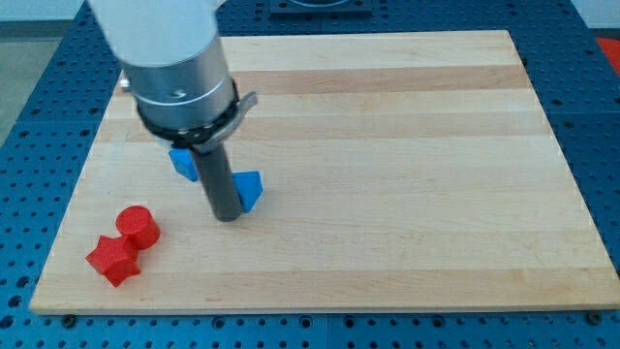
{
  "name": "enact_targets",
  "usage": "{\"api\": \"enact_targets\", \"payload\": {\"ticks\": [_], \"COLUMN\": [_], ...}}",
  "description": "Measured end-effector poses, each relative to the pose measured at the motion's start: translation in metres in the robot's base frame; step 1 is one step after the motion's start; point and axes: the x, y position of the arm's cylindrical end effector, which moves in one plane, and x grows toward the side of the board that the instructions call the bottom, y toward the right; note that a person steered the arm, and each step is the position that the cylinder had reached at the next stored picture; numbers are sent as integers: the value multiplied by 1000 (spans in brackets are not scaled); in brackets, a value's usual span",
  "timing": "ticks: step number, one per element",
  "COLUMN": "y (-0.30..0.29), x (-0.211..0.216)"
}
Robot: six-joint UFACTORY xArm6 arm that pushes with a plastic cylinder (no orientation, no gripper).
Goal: Push blue triangle towards blue cube
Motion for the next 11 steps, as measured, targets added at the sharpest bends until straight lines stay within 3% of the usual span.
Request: {"api": "enact_targets", "payload": {"ticks": [1,3,4,7,11], "y": [13,93,93,13,11], "x": [1,15,-2,-28,-55]}}
